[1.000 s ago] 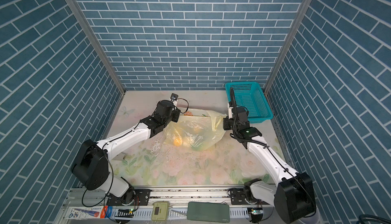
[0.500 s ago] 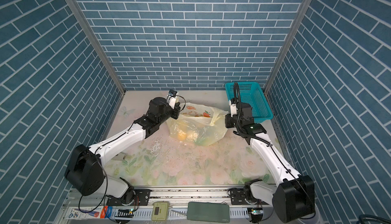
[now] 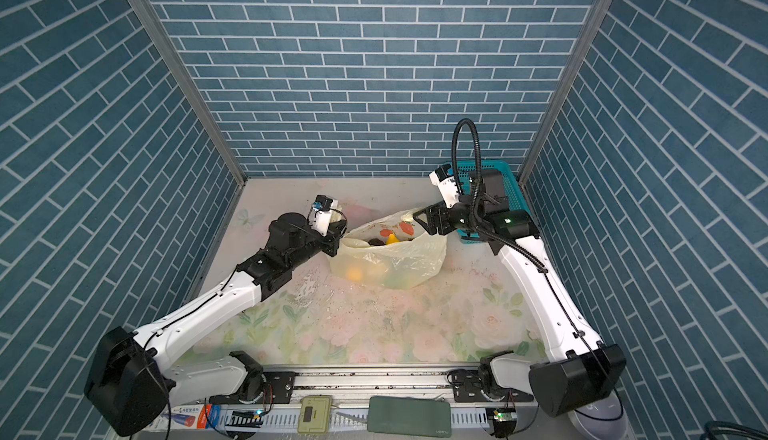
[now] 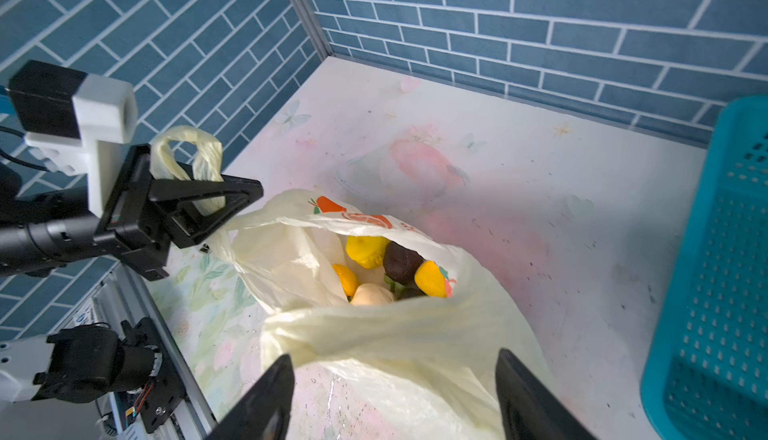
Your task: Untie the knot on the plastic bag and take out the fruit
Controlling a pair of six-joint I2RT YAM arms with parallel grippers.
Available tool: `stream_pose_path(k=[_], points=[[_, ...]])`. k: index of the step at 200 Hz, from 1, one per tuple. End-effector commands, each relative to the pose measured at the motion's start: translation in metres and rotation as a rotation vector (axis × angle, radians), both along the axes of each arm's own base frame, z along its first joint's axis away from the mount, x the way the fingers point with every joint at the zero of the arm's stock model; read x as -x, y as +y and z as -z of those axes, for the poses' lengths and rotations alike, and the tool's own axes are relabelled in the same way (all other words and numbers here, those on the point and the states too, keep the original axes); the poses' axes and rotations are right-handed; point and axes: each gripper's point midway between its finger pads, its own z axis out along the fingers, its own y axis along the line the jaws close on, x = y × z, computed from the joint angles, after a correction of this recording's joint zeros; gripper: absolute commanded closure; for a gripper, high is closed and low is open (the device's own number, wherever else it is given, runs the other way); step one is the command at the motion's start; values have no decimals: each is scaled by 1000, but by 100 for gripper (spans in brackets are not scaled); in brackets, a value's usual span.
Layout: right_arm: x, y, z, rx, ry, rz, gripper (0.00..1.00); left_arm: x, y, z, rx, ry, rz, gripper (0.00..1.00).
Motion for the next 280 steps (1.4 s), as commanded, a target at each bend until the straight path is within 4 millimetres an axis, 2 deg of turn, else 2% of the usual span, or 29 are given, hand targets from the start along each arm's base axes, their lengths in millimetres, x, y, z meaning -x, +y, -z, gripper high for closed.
stream_pose_path(k=[1,36,52,75,100,127,148,187,217,219,231,242,251,252,256,260,265,280], points=[[-9,22,-5,15,-29,-95,24,8,-1,-3,30,-5,19,100],[-36,51,-18,39,-94,-150,22,15,5,-3,33,-9,10,100],[-41,63,-14,82,-107,-196,19,18,6,-2,37,-11,11,100],[-31,85,19,172,-57,-341,17,19,9,-3,46,-16,4,100],[-12,97,59,295,-20,-465,16,21,12,-2,59,-18,-12,100],[3,105,78,357,-30,-528,14,23,14,-1,68,-21,-22,100],[4,108,91,413,-55,-526,14,24,13,0,72,-22,-22,100],[-18,118,121,571,-133,-464,15,27,9,-1,85,-25,-16,100],[-38,126,136,649,-210,-406,18,29,10,-6,96,-34,-22,100],[-39,126,137,650,-212,-404,18,30,11,2,87,-20,-24,100],[-46,126,139,656,-230,-371,24,32,13,5,85,-14,-28,100],[-49,127,140,654,-235,-356,33,33,14,6,82,-12,-31,100],[-50,126,141,655,-231,-347,50,34,15,7,82,-10,-36,100],[-50,126,141,654,-230,-345,59,34,16,7,81,-9,-38,100],[-49,126,142,653,-226,-342,74,34,16,8,80,-8,-40,100],[-50,125,141,651,-224,-336,88,35,17,8,79,-8,-42,98],[-50,124,140,650,-224,-326,100,35,18,9,76,-5,-45,95],[-52,119,130,639,-236,-278,100,37,21,11,71,-1,-52,79]])
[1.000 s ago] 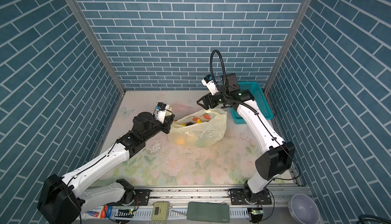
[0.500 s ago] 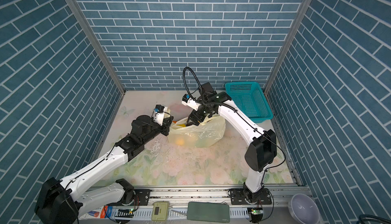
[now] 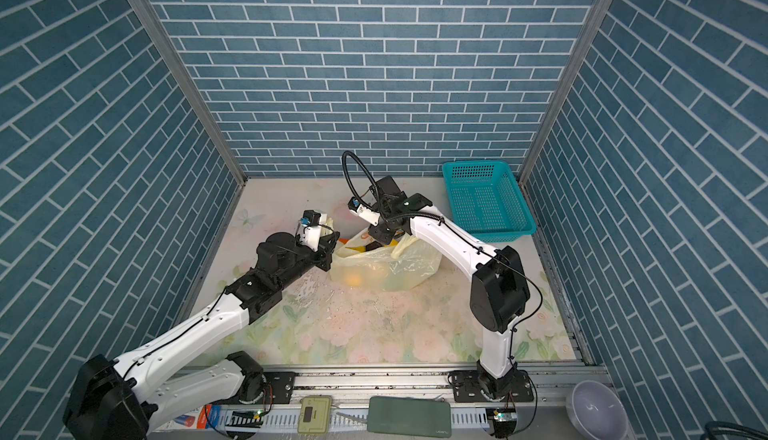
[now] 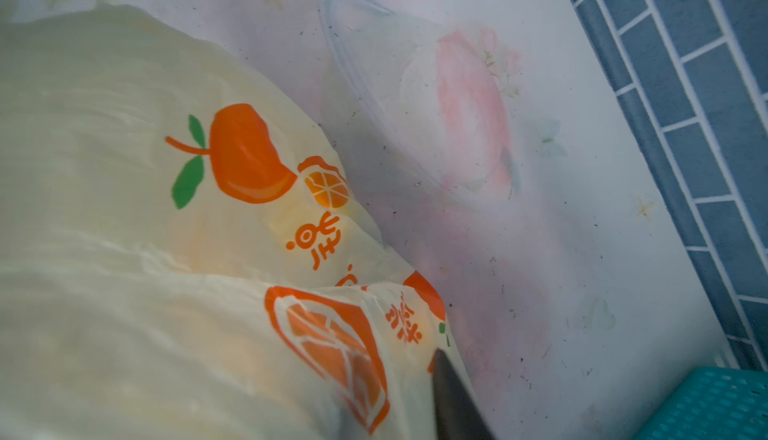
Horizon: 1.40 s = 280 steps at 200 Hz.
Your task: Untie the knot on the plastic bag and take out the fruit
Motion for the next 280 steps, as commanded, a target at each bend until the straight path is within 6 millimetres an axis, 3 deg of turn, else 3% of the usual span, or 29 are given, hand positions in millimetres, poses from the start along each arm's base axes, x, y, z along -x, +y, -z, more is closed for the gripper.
stream_pose_path(k=[1,14,33,47,61,68,86,136,163,195,227,262,272,280], points=[[-10,-9,-11,-16,-58,76,100,5,5,3,-8,5,-17,78],[-11,-13,-22,-41,-72,110,100,6,8,2,-9,4,-22,63],[-10,-19,-39,-73,-77,153,100,8,8,-2,-4,-2,-20,29],[-7,-21,-47,-85,-71,173,100,8,4,-5,-9,-2,-9,14],[-6,-23,-55,-97,-66,191,100,6,-1,0,-32,19,-1,8],[-5,-24,-58,-105,-66,198,100,3,-5,-11,-23,3,2,5],[-4,-26,-68,-129,-71,217,100,-5,-10,-9,-46,13,-22,1],[2,-30,-86,-178,-89,232,100,-33,5,13,-157,48,-208,0],[2,-37,-91,-185,-109,245,100,-42,33,34,-304,85,-353,2],[0,-47,-89,-199,-102,273,100,-40,66,62,-411,148,-440,15],[-10,-61,-79,-206,-85,313,100,-33,79,76,-422,183,-449,42],[-27,-79,-71,-221,-65,377,100,-30,85,78,-451,196,-463,50],[-32,-83,-73,-236,-60,387,100,-28,84,77,-447,198,-454,48],[-34,-82,-74,-245,-57,386,100,-27,79,76,-441,199,-423,41]])
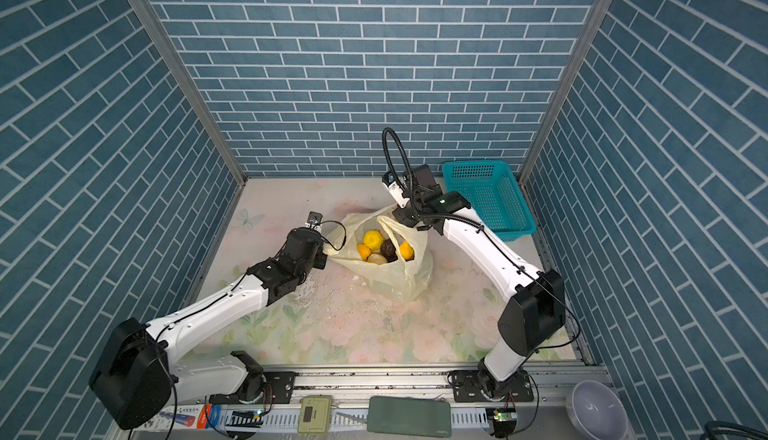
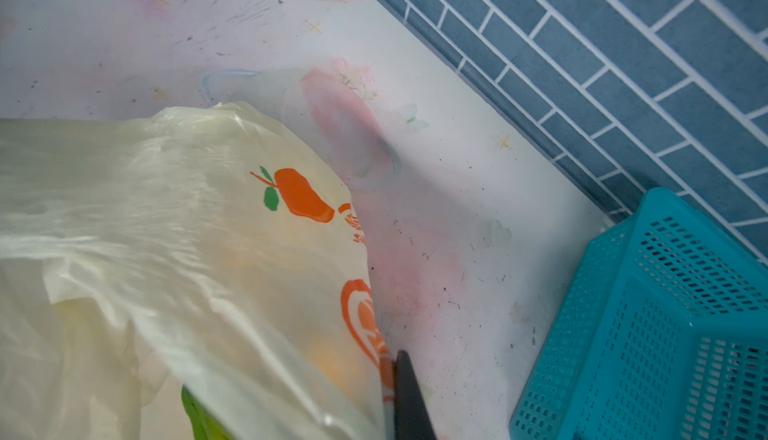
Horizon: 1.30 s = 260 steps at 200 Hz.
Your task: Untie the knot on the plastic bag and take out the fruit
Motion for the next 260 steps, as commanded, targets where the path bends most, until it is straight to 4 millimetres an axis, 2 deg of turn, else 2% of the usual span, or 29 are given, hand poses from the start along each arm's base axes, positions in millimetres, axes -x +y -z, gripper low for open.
stream_pose_path(k=[1,17,26,58,86,123,158,188,212,260], points=[[-9,-2,-5,-68,4,26,100,7,3,-2,-10,14,17,40],[-10,2,-3,-67,11,2,100,12,-14,-9,52,9,114,10],[-12,3,0,-58,14,-5,100,18,-26,-15,95,0,190,1],[-20,3,7,-44,30,-4,100,43,-62,-40,187,18,446,0],[-24,8,12,-52,40,-15,100,63,-87,-74,261,14,625,0],[-28,10,15,-50,41,-18,100,79,-103,-124,319,-30,761,0],[-28,9,8,-72,16,-15,100,69,-102,-169,329,-93,753,0],[-23,13,0,-105,-5,-44,100,42,-96,-195,353,-118,702,1],[-18,17,-7,-143,-14,-77,100,19,-97,-195,361,-96,705,0],[-18,24,-27,-212,-14,-99,100,-17,-122,-144,304,42,787,0]])
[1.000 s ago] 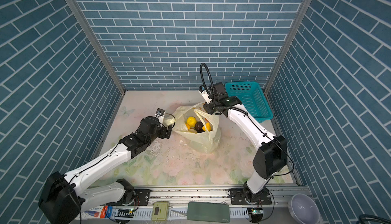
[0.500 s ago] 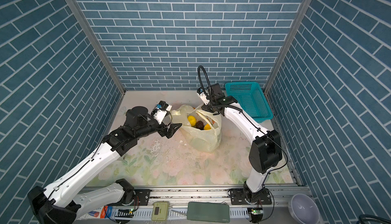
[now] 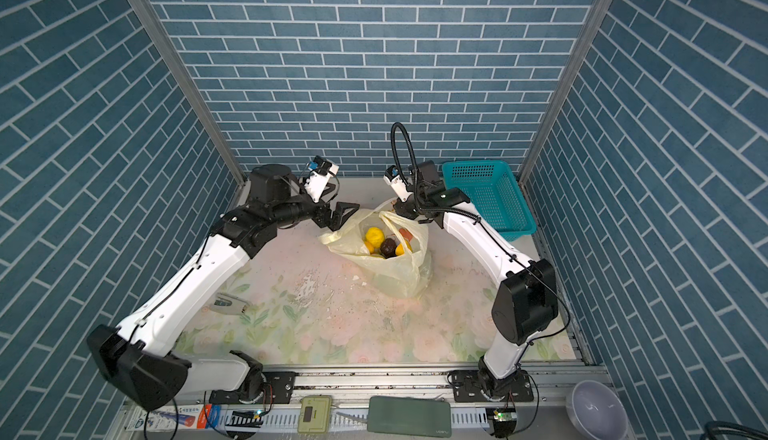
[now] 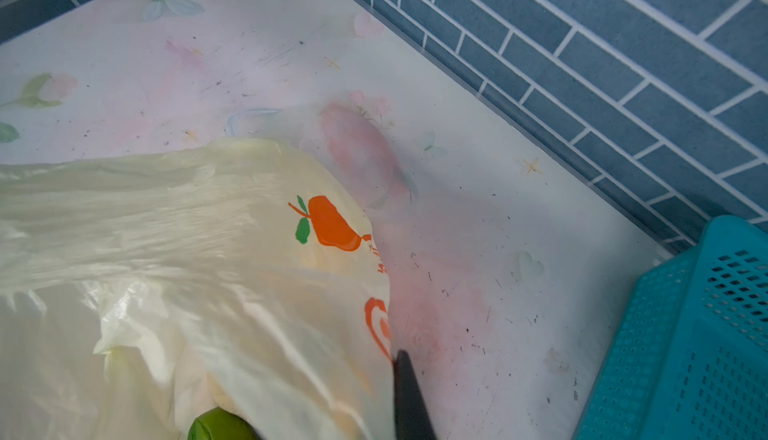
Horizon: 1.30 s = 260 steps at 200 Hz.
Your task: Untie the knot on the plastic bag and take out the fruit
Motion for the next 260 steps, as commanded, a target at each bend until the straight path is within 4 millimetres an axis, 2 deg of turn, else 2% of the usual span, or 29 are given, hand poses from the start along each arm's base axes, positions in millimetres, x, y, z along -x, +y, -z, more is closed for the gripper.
stream_pose_path(k=[1,48,121,154,167,183,200,211,235,260], points=[[1,6,-35,-89,-46,-26,100,-4,-11,30,-54,57,82,0],[2,10,-56,-155,-60,-54,100,-21,-20,75,-128,106,116,0],[17,27,-80,-266,-61,-155,100,-69,10,141,-302,88,-124,0],[20,29,-83,-281,-59,-172,100,-80,20,169,-350,125,-180,1],[20,28,-81,-274,-55,-171,100,-79,23,173,-335,145,-185,9],[20,26,-78,-267,-50,-166,100,-74,29,174,-315,167,-196,27],[20,24,-72,-257,-43,-158,100,-68,37,172,-301,180,-209,57],[19,22,-68,-253,-37,-153,100,-64,40,170,-302,183,-213,70],[14,19,-58,-233,-26,-133,100,-54,40,161,-282,206,-205,88],[4,15,-46,-203,1,-103,100,-45,39,149,-214,245,-224,93]])
